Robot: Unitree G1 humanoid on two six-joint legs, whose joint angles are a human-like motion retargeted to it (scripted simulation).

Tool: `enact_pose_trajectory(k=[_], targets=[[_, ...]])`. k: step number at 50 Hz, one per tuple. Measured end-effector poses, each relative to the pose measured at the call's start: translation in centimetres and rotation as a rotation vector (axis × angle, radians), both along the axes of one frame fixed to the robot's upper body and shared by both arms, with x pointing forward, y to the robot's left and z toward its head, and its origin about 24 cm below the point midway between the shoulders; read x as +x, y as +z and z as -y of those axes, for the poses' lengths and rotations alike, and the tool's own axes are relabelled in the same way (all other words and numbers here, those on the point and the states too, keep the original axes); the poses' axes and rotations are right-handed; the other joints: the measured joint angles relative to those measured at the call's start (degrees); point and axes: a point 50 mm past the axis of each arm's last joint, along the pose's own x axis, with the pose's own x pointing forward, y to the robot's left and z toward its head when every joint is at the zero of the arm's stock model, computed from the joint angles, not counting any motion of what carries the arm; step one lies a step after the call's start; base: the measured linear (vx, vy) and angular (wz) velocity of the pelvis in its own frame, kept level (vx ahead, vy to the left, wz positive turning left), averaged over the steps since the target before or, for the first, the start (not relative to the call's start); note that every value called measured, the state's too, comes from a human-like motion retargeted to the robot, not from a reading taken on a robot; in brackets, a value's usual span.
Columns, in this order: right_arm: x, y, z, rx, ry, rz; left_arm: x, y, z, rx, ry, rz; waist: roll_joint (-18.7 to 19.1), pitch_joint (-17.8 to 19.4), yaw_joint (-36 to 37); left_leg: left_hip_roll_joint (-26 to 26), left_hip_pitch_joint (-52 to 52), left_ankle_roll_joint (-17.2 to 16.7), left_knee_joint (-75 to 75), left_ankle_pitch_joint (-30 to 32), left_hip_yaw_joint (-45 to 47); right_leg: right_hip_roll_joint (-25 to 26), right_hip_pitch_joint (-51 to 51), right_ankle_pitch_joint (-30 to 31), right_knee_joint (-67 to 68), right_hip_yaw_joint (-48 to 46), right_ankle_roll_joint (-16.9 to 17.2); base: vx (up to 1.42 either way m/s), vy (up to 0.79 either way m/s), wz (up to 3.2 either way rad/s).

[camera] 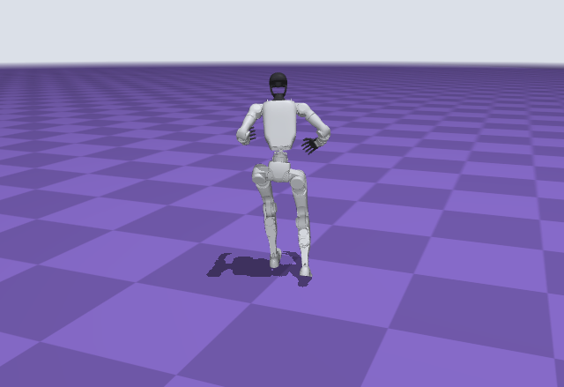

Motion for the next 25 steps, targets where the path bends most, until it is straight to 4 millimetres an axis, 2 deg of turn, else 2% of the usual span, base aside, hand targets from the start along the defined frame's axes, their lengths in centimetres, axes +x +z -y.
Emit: enact_pose_trajectory(k=[2,5,7,10,12,14,17,20,22,25], targets=[[-1.1,-3.9,2.9,-0.048,-0.092,-0.210,0.6,0.9,0.0,-0.001,-0.027,0.042,-0.7,-1.3,0.0,1.9,1.5,-1.2,-4.1,3.7,1.5,-0.3,1.0,7.5,-5.2,0.8,2.6,-1.10,0.01,0.97],[-4.9,-10.7,7.3,-0.080,-0.283,-0.582,2.4,1.2,0.2,0.064,-0.095,0.052,-1.1,-3.1,-1.3,7.5,5.6,-1.2,2.3,1.6,3.0,1.4,3.5,13.1,-10.6,2.9,4.3,-1.02,-0.04,0.89],[-8.7,-14.5,9.3,-0.097,-0.414,-0.812,3.8,1.0,0.2,0.150,-0.122,0.040,-0.6,-4.2,-3.5,12.0,10.9,-1.1,9.3,-1.1,3.4,3.6,4.3,11.1,-12.2,4.0,3.3,-0.99,-0.11,0.72],[-14.8,-18.0,11.2,-0.128,-0.589,-1.090,6.0,0.4,-0.3,0.297,-0.122,0.007,1.7,-4.7,-7.9,17.6,22.8,-3.5,15.9,-1.7,3.5,7.9,4.0,4.1,-13.0,3.8,-0.7,-1.00,-0.18,0.52],[-18.4,-18.9,12.2,-0.154,-0.707,-1.200,7.1,-0.1,-0.9,0.377,-0.091,-0.010,4.1,-4.1,-11.8,18.1,32.6,-6.7,16.3,1.1,2.6,11.0,2.3,0.9,-11.2,2.8,-3.3,-1.02,-0.26,0.49],[-21.3,-18.8,13.4,-0.184,-0.835,-1.251,7.7,-0.1,-1.4,0.443,-0.047,-0.005,6.2,-3.3,-16.3,15.4,41.6,-10.4,14.0,5.7,0.4,13.9,-1.1,-2.3,-7.5,1.9,-5.2,-1.03,-0.29,0.62],[-23.7,-17.7,15.5,-0.198,-1.020,-1.235,8.3,1.2,-2.0,0.535,0.016,0.062,8.2,-1.2,-22.9,9.2,51.9,-13.8,7.2,9.5,-4.2,17.4,-8.7,-6.0,-0.7,0.8,-7.1,-1.03,-0.29,0.78],[-24.4,-16.2,17.5,-0.178,-1.133,-1.185,9.0,4.1,-2.0,0.635,0.046,0.186,8.6,2.1,-27.9,5.1,58.5,-11.5,-3.0,2.8,-7.7,19.6,-15.4,-6.0,2.6,-0.2,-7.1,-1.02,-0.26,0.97],[-24.4,-15.9,17.9,-0.164,-1.120,-1.197,9.3,5.3,-1.7,0.671,0.040,0.240,8.6,4.3,-30.2,3.9,59.5,-8.8,-10.7,-0.9,-9.1,20.6,-16.5,-2.2,-2.0,0.5,-5.1,-1.02,-0.21,1.10],[-24.2,-16.2,17.5,-0.147,-1.037,-1.263,9.5,4.8,-1.1,0.663,-0.018,0.224,9.9,5.5,-32.6,4.2,55.3,-7.7,-21.5,2.0,-8.7,22.9,-14.7,5.4,-17.3,3.1,-0.9,-1.00,-0.18,1.23]])
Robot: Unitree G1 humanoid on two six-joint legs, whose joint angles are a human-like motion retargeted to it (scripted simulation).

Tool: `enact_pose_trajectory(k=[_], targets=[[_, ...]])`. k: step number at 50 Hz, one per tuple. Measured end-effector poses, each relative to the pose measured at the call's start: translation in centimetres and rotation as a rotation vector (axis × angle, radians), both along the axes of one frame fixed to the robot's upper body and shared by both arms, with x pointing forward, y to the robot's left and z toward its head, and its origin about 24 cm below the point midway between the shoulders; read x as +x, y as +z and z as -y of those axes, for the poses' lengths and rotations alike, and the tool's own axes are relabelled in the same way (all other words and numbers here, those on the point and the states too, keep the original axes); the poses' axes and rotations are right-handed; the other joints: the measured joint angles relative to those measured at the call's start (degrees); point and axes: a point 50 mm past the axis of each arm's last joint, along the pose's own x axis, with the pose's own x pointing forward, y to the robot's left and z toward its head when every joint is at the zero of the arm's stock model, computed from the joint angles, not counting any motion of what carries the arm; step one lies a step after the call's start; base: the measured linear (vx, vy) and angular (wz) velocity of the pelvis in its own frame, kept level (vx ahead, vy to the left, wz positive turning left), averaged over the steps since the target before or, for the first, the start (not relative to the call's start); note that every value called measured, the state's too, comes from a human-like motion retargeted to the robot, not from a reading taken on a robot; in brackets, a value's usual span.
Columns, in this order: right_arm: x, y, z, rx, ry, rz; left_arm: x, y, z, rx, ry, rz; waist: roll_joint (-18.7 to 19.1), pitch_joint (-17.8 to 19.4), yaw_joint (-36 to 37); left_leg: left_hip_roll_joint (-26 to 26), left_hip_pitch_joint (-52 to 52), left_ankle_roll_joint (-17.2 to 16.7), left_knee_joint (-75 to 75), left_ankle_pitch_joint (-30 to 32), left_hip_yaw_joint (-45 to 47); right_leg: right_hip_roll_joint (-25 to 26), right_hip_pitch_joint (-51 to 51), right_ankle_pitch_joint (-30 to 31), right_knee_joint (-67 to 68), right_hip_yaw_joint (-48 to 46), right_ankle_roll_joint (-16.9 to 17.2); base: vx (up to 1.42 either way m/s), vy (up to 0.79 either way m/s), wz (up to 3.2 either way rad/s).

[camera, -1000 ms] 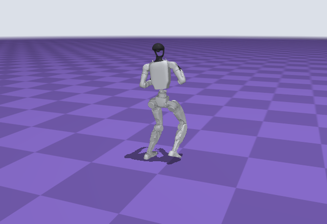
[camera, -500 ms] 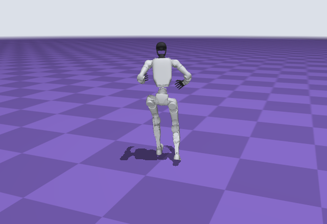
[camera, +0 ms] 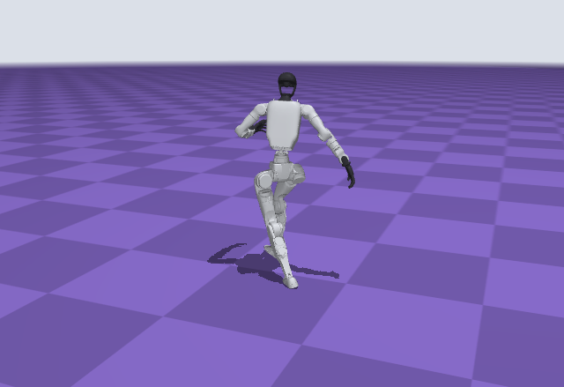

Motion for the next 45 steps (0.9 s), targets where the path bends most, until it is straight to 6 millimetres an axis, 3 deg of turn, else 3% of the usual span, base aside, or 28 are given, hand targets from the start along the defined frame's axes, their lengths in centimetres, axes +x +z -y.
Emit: enact_pose_trajectory(k=[2,5,8,10,12,15,17,18,20,23,25,26,29,32,35,38,40,42,45], targets=[[-0.2,-0.5,-0.6,0.051,0.034,-0.043,-0.2,-1.4,0.7,-0.022,-0.046,-0.071,0.8,-0.2,0.0,0.0,-3.7,-0.5,-5.3,3.8,1.0,0.2,1.0,3.3,-4.8,1.6,1.2,-0.98,-0.15,1.31],[-0.4,-1.6,-2.2,0.114,0.087,-0.088,-0.9,-4.6,2.1,-0.101,-0.115,-0.210,-0.3,1.0,2.3,-1.6,-7.9,-0.9,-5.2,5.0,1.7,0.1,2.3,3.3,0.7,3.7,1.5,-0.91,-0.13,1.42],[1.7,-2.8,-4.1,0.169,0.163,-0.058,-2.1,-9.0,3.4,-0.211,-0.144,-0.404,-0.9,0.8,6.7,-4.7,-10.5,0.7,-2.3,2.6,0.1,-1.9,2.4,-0.2,10.3,4.0,0.1,-0.77,-0.12,1.35],[4.7,-3.6,-5.8,0.195,0.227,0.025,-3.3,-12.7,4.1,-0.290,-0.125,-0.566,-1.5,0.6,10.1,-6.6,-11.4,2.6,0.6,-1.0,-1.0,-4.0,2.5,-3.6,15.5,3.6,-1.2,-0.65,-0.12,1.07],[9.6,-3.6,-7.9,0.207,0.318,0.175,-4.9,-16.7,4.8,-0.363,-0.078,-0.741,-2.1,0.6,13.2,-7.8,-11.9,5.1,3.6,-5.7,-1.5,-6.2,2.8,-6.7,18.1,3.0,-2.7,-0.54,-0.12,0.75],[18.4,-0.8,-11.2,0.183,0.482,0.507,-7.3,-20.2,5.5,-0.480,-0.035,-0.907,-3.0,1.4,17.0,-8.5,-11.9,7.9,8.1,-12.7,-1.7,-8.6,2.9,-9.6,19.8,2.4,-4.0,-0.42,-0.14,0.39],[23.3,3.8,-12.2,0.134,0.610,0.745,-7.0,-17.8,4.7,-0.571,-0.076,-0.800,-2.9,2.8,18.6,-7.4,-11.2,8.1,9.6,-14.4,-2.2,-8.5,4.0,-8.3,18.4,1.7,-3.6,-0.30,-0.16,0.09],[24.6,6.3,-12.3,0.117,0.672,0.843,-6.7,-15.3,4.2,-0.603,-0.115,-0.694,-3.1,3.1,19.3,-6.9,-10.9,7.7,10.2,-14.3,-2.5,-8.5,4.8,-7.3,17.1,1.5,-3.0,-0.24,-0.18,0.18],[25.4,10.7,-12.0,0.112,0.800,0.977,-6.4,-8.3,3.0,-0.636,-0.225,-0.396,-3.5,3.0,20.4,-4.6,-11.0,5.7,11.5,-11.5,-1.8,-8.7,6.8,-3.1,11.8,0.6,-1.3,-0.20,-0.19,0.36],[23.0,15.0,-10.6,0.174,0.949,0.982,-8.5,3.2,1.2,-0.558,-0.359,0.119,-3.2,0.4,23.0,0.8,-15.3,-0.6,14.8,-1.6,0.4,-7.7,9.7,9.5,-1.3,-2.8,1.4,-0.17,-0.22,0.36],[20.6,16.1,-9.3,0.227,0.965,0.916,-10.9,8.1,0.7,-0.414,-0.379,0.369,-3.0,-1.7,25.0,3.8,-19.9,-4.9,17.8,5.2,1.6,-5.8,10.4,16.4,-7.7,-3.3,3.3,-0.14,-0.25,0.25],[19.3,16.0,-8.4,0.237,0.933,0.884,-11.8,9.4,0.4,-0.353,-0.356,0.451,-3.0,-2.4,25.8,4.4,-21.9,-6.3,19.0,7.5,2.0,-5.5,9.9,16.8,-7.6,-3.2,3.6,-0.12,-0.27,0.27],[16.2,14.5,-6.4,0.233,0.753,0.860,-13.6,10.9,-0.6,-0.309,-0.273,0.610,-2.7,-3.2,27.1,6.2,-25.5,-6.8,22.4,8.0,3.0,-7.0,7.7,12.2,-0.7,-3.6,2.1,-0.09,-0.28,0.37],[14.7,12.6,-5.7,0.184,0.510,0.989,-13.8,10.0,-1.4,-0.470,-0.244,0.672,-2.5,-3.1,26.8,6.8,-26.0,-2.8,23.4,1.1,3.4,-14.0,5.2,4.0,8.8,-3.5,-0.7,-0.03,-0.29,0.75],[15.7,10.4,-7.0,0.140,0.264,1.184,-12.2,7.7,0.0,-0.673,-0.305,0.640,-3.1,-0.7,26.3,6.5,-25.1,3.0,27.4,-12.9,1.8,-20.9,3.7,-2.7,15.8,-0.9,-1.2,0.00,-0.30,0.83],[17.9,9.3,-8.2,0.116,0.081,1.326,-9.4,6.2,3.2,-0.773,-0.396,0.544,-4.1,2.5,26.7,6.2,-25.2,6.6,34.6,-23.0,-1.1,-23.3,3.0,-7.2,19.7,3.1,0.1,0.03,-0.33,0.83],[19.1,10.2,-7.1,0.071,0.043,1.384,-7.7,6.5,5.2,-0.729,-0.440,0.518,-5.5,3.4,26.4,4.9,-25.5,7.6,37.2,-25.0,-3.1,-24.8,2.6,-9.4,21.2,5.8,1.0,0.07,-0.35,0.92],[20.0,13.5,-4.7,-0.029,0.112,1.441,-6.8,8.2,5.9,-0.590,-0.452,0.562,-6.3,2.8,25.2,4.7,-25.4,7.4,37.6,-25.0,-4.4,-25.8,2.6,-10.1,21.8,6.8,1.7,0.14,-0.37,0.74],[21.2,22.0,-1.8,-0.243,0.390,1.523,-6.0,11.9,5.5,-0.260,-0.412,0.663,-5.3,1.1,22.9,8.5,-23.8,5.8,37.2,-24.2,-4.4,-24.5,4.2,-8.7,20.8,5.5,2.5,0.24,-0.39,0.19]])
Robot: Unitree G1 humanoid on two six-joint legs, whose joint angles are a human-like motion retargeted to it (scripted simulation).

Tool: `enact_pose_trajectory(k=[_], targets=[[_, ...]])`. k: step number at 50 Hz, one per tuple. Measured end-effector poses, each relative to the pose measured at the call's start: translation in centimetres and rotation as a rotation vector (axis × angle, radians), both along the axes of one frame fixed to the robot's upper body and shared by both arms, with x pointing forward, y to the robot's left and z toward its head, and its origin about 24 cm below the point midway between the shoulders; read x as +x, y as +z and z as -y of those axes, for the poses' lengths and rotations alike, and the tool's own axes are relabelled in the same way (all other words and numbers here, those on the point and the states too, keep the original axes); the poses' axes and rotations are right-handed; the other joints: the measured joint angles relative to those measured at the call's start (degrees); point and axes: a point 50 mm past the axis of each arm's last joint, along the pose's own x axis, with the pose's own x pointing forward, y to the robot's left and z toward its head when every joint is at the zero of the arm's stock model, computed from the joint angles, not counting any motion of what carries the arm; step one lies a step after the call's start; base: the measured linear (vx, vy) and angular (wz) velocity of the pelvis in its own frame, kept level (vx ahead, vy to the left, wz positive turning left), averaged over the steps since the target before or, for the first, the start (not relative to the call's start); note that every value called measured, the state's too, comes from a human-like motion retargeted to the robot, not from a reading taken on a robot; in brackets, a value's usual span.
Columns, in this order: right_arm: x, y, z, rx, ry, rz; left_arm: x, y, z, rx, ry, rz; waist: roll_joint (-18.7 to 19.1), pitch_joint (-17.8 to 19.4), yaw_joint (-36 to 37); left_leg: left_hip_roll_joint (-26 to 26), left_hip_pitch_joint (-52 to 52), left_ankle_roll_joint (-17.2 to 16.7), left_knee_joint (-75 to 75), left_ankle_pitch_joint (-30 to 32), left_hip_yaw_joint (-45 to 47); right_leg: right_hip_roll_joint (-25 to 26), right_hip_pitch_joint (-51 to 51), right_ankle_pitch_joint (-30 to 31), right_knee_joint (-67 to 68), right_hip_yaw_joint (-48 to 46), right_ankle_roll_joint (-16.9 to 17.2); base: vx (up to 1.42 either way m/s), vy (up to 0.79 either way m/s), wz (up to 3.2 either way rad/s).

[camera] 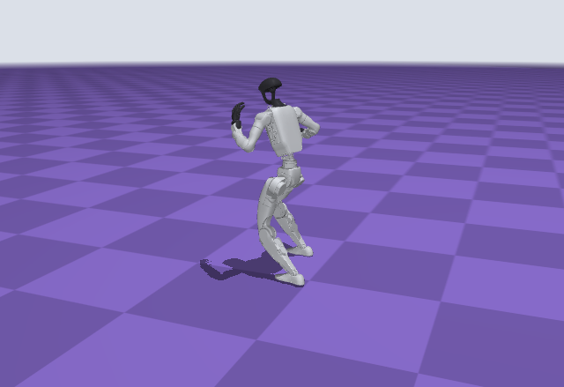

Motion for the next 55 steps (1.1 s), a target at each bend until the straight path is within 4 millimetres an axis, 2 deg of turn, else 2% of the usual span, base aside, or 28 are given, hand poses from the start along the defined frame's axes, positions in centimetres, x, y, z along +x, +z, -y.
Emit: enact_pose_trajectory(k=[2,4,5,6,8,10,12,15,17,20,22,23,25,27,29,31,34,36,38,41,43,45,47,50,53,55], targets=[[0.1,6.1,0.0,-0.227,0.062,0.078,0.4,1.8,-1.2,0.195,0.135,0.033,1.3,-1.7,-0.7,3.1,1.5,-1.9,-2.3,4.7,-0.3,2.1,1.6,3.5,-3.2,-1.8,0.4,0.30,-0.42,-0.24],[-0.6,10.2,-0.9,-0.409,0.105,0.126,1.0,2.4,-3.1,0.362,0.269,-0.017,1.7,-3.9,-0.7,5.9,1.8,-2.5,-3.1,9.3,0.5,3.5,3.3,7.2,-7.4,-3.3,0.8,0.32,-0.44,-0.31],[-1.0,11.5,-1.3,-0.478,0.120,0.140,1.3,2.4,-4.1,0.429,0.334,-0.062,1.7,-5.0,-0.5,7.4,1.4,-2.6,-2.6,11.7,1.2,4.3,4.1,9.1,-9.7,-4.0,1.0,0.32,-0.43,-0.36],[-1.6,11.9,-1.4,-0.508,0.118,0.136,1.5,1.9,-5.4,0.463,0.387,-0.124,1.8,-5.9,0.3,8.8,0.2,-2.2,0.0,13.3,1.6,5.6,4.7,10.8,-11.8,-4.5,1.0,0.31,-0.43,-0.39],[-2.6,11.5,-1.2,-0.524,0.104,0.111,1.9,0.5,-7.7,0.494,0.474,-0.258,1.6,-7.1,2.1,10.3,-2.4,-0.8,6.8,14.7,2.1,8.1,5.9,12.7,-14.6,-5.0,0.8,0.29,-0.42,-0.41],[-3.3,9.7,-0.7,-0.478,0.073,0.068,1.8,-2.0,-9.9,0.462,0.535,-0.400,1.2,-7.4,4.1,9.7,-5.1,1.0,15.2,13.5,1.9,10.5,6.8,11.9,-15.1,-5.3,-0.1,0.28,-0.40,-0.38],[-3.5,6.5,-0.2,-0.380,0.035,0.014,1.6,-5.8,-11.6,0.377,0.573,-0.563,0.8,-7.0,6.1,7.1,-7.5,2.7,22.7,10.8,1.8,12.6,7.1,8.4,-13.0,-5.5,-1.8,0.27,-0.37,-0.29],[-2.5,0.0,-0.7,-0.190,-0.015,-0.080,0.7,-14.3,-12.6,0.208,0.596,-0.879,0.8,-6.0,8.5,0.7,-11.5,4.1,29.0,6.7,2.0,15.2,7.1,0.2,-8.1,-5.9,-4.9,0.26,-0.31,-0.15],[-0.5,-4.7,-2.3,-0.072,-0.025,-0.157,-0.2,-21.5,-11.6,0.115,0.591,-1.144,1.3,-5.2,9.4,-4.1,-14.2,4.5,28.3,4.9,2.4,16.3,7.0,-4.4,-4.8,-6.4,-6.4,0.26,-0.24,-0.04],[2.9,-10.9,-7.1,0.087,0.057,-0.304,-2.6,-31.8,-7.2,0.091,0.503,-1.557,3.1,-5.1,11.5,-8.6,-17.9,4.6,23.1,3.3,3.1,18.0,7.3,-9.6,-2.8,-7.3,-8.1,0.29,-0.19,0.02],[4.6,-14.3,-11.5,0.166,0.172,-0.422,-4.5,-36.7,-4.0,0.152,0.415,-1.792,4.1,-6.3,13.1,-9.2,-19.8,4.8,17.8,3.7,4.3,18.2,8.0,-10.6,-4.7,-8.1,-8.7,0.33,-0.15,0.19],[5.2,-15.6,-13.7,0.194,0.240,-0.483,-5.5,-38.5,-2.8,0.198,0.373,-1.890,4.4,-7.2,14.0,-9.0,-20.6,4.9,14.7,4.2,5.0,18.2,8.6,-10.6,-6.4,-8.4,-8.9,0.35,-0.12,0.32],[6.0,-17.6,-17.8,0.226,0.379,-0.596,-7.1,-40.8,-1.3,0.287,0.311,-2.034,4.5,-9.1,15.4,-8.3,-21.3,5.0,8.1,5.5,6.4,17.7,10.4,-9.8,-10.9,-9.0,-8.9,0.37,-0.09,0.44],[6.1,-18.9,-20.3,0.229,0.482,-0.694,-7.9,-41.8,-1.3,0.346,0.299,-2.108,4.3,-11.0,16.4,-7.3,-20.7,4.9,1.8,6.7,7.8,17.1,12.9,-8.8,-16.1,-9.6,-8.7,0.40,-0.06,0.58],[5.9,-19.7,-21.4,0.216,0.533,-0.761,-7.8,-41.9,-2.0,0.375,0.319,-2.118,4.2,-12.5,16.9,-6.1,-19.5,4.6,-3.1,7.9,9.1,16.6,15.9,-7.9,-20.9,-10.5,-8.6,0.41,-0.01,0.72],[5.7,-20.2,-21.0,0.198,0.530,-0.801,-6.8,-41.2,-3.1,0.382,0.352,-2.079,4.3,-13.4,17.0,-5.1,-17.8,4.1,-6.1,8.6,10.2,16.4,19.2,-7.5,-24.6,-11.7,-8.6,0.42,0.04,0.81],[5.0,-20.4,-18.1,0.181,0.442,-0.819,-4.5,-39.0,-4.5,0.354,0.396,-1.935,4.8,-14.5,16.3,-3.8,-15.9,3.5,-5.4,7.8,11.7,16.0,22.0,-9.2,-23.9,-13.3,-8.6,0.44,0.10,0.90],[4.4,-20.0,-15.2,0.193,0.341,-0.793,-2.3,-36.3,-5.4,0.329,0.402,-1.782,4.7,-14.4,15.0,-4.1,-14.0,3.5,-3.4,6.6,12.2,15.3,23.2,-10.2,-19.3,-13.7,-8.3,0.50,0.15,1.13],[3.4,-19.2,-12.3,0.217,0.235,-0.735,0.1,-32.5,-5.8,0.315,0.386,-1.587,4.0,-13.6,12.7,-5.6,-11.2,3.7,-1.2,5.1,12.6,13.6,22.2,-10.0,-9.1,-13.8,-7.9,0.57,0.17,1.32],[2.2,-17.0,-9.0,0.275,0.104,-0.564,3.8,-24.2,-5.1,0.304,0.321,-1.205,2.1,-11.8,7.5,-9.4,-6.6,4.0,-0.4,1.9,11.6,10.7,14.5,-8.6,12.5,-13.0,-7.6,0.69,0.18,1.48],[1.4,-15.3,-7.9,0.320,0.058,-0.433,5.0,-18.4,-3.5,0.298,0.238,-0.950,2.1,-11.6,3.3,-10.7,-3.5,3.6,-2.7,0.8,9.2,11.3,7.2,-7.6,20.6,-12.9,-7.5,0.85,0.17,1.46],[0.8,-13.7,-7.6,0.353,0.051,-0.328,4.9,-14.0,-1.6,0.280,0.111,-0.770,4.0,-11.7,-1.1,-9.5,1.5,1.8,-7.4,4.1,7.0,14.0,1.2,-6.2,19.7,-13.8,-7.4,0.97,0.16,1.29],[0.3,-12.8,-8.1,0.366,0.074,-0.272,3.8,-12.5,-0.1,0.245,-0.051,-0.717,6.5,-12.0,-5.3,-7.0,6.6,-2.3,-11.6,16.8,6.7,17.5,-1.3,-3.0,10.1,-14.1,-6.8,1.03,0.15,1.02],[-0.6,-12.1,-9.6,0.355,0.126,-0.233,1.9,-13.1,2.0,0.207,-0.292,-0.766,10.5,-12.4,-9.5,-2.4,9.1,-6.9,-10.0,33.1,8.3,23.7,-0.7,5.5,-9.2,-13.0,-4.8,1.02,0.17,0.59],[-1.0,-10.6,-11.1,0.351,0.160,-0.150,0.6,-14.2,3.9,0.173,-0.450,-0.838,14.1,-12.2,-10.9,3.7,6.7,-6.4,4.3,37.4,11.7,29.2,2.5,11.8,-21.7,-11.5,-3.7,0.97,0.22,0.40],[-0.8,-9.6,-11.8,0.357,0.184,-0.085,-0.1,-14.7,4.5,0.129,-0.495,-0.868,14.7,-12.6,-11.1,7.7,4.4,-3.3,16.5,34.5,15.6,30.4,3.8,9.4,-19.1,-10.9,-5.9,0.95,0.28,0.44]])
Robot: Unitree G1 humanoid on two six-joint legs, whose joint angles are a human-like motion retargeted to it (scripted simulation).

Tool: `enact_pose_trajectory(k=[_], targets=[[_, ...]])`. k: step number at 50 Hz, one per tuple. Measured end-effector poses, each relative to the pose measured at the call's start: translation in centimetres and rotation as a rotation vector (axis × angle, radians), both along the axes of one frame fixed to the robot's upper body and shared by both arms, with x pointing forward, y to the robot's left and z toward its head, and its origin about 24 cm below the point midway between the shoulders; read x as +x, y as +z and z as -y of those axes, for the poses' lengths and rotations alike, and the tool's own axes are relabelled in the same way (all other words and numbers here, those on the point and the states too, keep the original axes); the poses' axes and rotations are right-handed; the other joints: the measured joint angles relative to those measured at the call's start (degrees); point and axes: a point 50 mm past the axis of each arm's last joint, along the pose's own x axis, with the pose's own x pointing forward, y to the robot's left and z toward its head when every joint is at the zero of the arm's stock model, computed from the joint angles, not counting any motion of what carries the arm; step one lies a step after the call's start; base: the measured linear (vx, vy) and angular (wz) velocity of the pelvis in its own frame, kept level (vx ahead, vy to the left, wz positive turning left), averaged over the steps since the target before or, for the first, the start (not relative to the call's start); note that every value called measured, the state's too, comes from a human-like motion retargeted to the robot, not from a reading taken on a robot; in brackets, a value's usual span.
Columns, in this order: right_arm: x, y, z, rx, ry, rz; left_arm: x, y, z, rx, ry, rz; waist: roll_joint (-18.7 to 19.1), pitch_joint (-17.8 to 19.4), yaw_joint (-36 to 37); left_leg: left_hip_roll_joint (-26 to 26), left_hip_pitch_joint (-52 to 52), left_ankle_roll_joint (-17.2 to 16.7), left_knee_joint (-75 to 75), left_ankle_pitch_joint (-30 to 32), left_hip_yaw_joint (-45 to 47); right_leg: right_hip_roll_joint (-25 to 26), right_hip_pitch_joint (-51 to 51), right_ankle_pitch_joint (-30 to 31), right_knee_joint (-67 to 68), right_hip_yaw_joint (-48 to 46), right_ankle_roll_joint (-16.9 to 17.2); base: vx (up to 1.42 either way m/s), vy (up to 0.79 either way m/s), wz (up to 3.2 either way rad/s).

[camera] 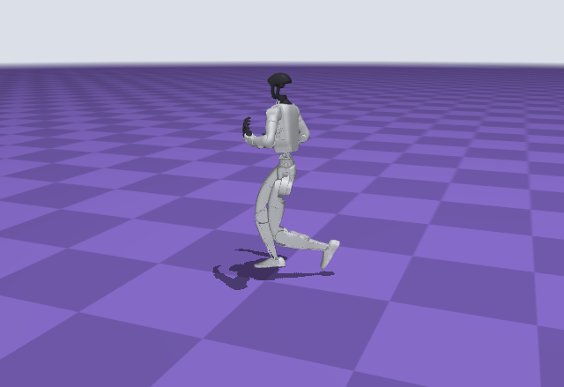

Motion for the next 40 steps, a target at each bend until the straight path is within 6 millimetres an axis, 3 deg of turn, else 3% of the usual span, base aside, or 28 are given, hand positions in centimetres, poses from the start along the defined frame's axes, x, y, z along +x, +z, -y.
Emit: enact_pose_trajectory(k=[4,7,10,13,15,20,26,28,32,35,37,40], targets=[[2.0,2.0,0.4,0.001,-0.086,0.097,-0.2,1.3,0.9,-0.139,0.087,0.043,1.1,3.7,-0.7,9.3,-9.6,6.2,25.4,-13.7,3.4,-1.0,2.1,-18.6,16.3,-0.8,-8.9,0.86,0.36,0.77],[4.0,2.7,0.3,0.012,-0.154,0.136,-0.1,4.1,2.1,-0.283,0.163,0.138,1.2,5.0,1.1,12.2,-22.2,9.0,34.3,-17.8,3.1,-6.6,5.4,-24.0,21.4,0.7,-9.6,0.78,0.43,1.10],[4.1,3.8,-1.4,0.053,-0.086,0.189,-0.9,6.7,1.7,-0.378,0.214,0.215,-0.7,3.0,7.2,13.6,-30.3,9.6,31.3,-16.3,4.7,-16.5,13.1,-15.4,15.7,1.3,-4.5,0.76,0.53,0.38],[3.0,4.9,-3.0,0.004,0.039,0.215,-1.6,8.0,0.2,-0.343,0.280,0.302,-2.9,1.4,13.0,12.5,-29.3,8.1,20.4,-12.8,6.5,-25.4,18.8,5.2,9.7,-0.8,2.3,0.68,0.62,-0.61],[2.4,5.3,-3.7,-0.059,0.121,0.216,-2.0,8.4,-0.8,-0.292,0.309,0.338,-4.0,1.5,15.4,10.9,-26.5,6.3,12.2,-10.3,6.7,-29.4,19.3,12.8,10.9,-3.2,2.9,0.57,0.63,-0.96],[1.0,5.4,-5.1,-0.102,0.290,0.184,-2.8,7.7,-3.0,-0.117,0.347,0.346,-8.2,4.5,18.3,5.9,-19.3,1.2,-5.0,-3.8,2.7,-32.0,15.6,9.4,20.5,-8.2,-1.9,0.43,0.58,-0.90],[0.2,3.2,-7.1,0.066,0.373,0.105,-2.9,4.4,-3.9,0.124,0.344,0.258,-14.9,5.5,21.0,1.6,-14.8,-5.9,-25.4,5.1,-3.3,-26.8,10.5,4.5,15.2,-14.0,0.4,0.32,0.53,-0.74],[0.1,2.1,-7.5,0.137,0.363,0.066,-2.7,2.8,-4.2,0.181,0.344,0.187,-16.6,5.5,21.8,0.6,-14.2,-6.3,-26.9,1.8,-4.5,-26.2,9.7,-1.5,16.1,-14.5,-0.8,0.27,0.55,-0.65],[0.6,-1.0,-7.5,0.277,0.270,-0.046,-1.4,-1.1,-5.2,0.238,0.386,-0.004,-17.6,7.2,22.3,0.3,-13.3,-3.0,-16.9,-19.4,-4.8,-27.3,8.9,-23.3,29.0,-12.0,-7.6,0.24,0.54,-0.55],[1.5,-4.0,-6.8,0.314,0.162,-0.163,0.6,-3.3,-5.7,0.211,0.449,-0.104,-17.1,8.8,21.4,0.8,-12.9,-1.7,-9.2,-29.9,-2.6,-29.6,10.0,-31.5,35.8,-10.6,-9.9,0.22,0.44,0.14],[1.9,-4.9,-6.0,0.268,0.147,-0.219,2.1,-2.7,-5.3,0.161,0.456,-0.089,-15.9,9.0,20.8,0.4,-12.1,-2.6,-9.0,-30.1,-2.8,-29.7,12.7,-32.9,33.3,-11.1,-10.3,0.21,0.32,0.62],[1.9,-5.7,-5.2,0.179,0.192,-0.287,2.6,-0.2,-4.3,0.127,0.407,0.015,-13.7,8.2,20.6,1.9,-9.9,-6.2,-11.5,-22.1,-3.5,-27.7,19.1,-28.5,22.7,-13.4,-9.5,0.18,0.21,0.66]])
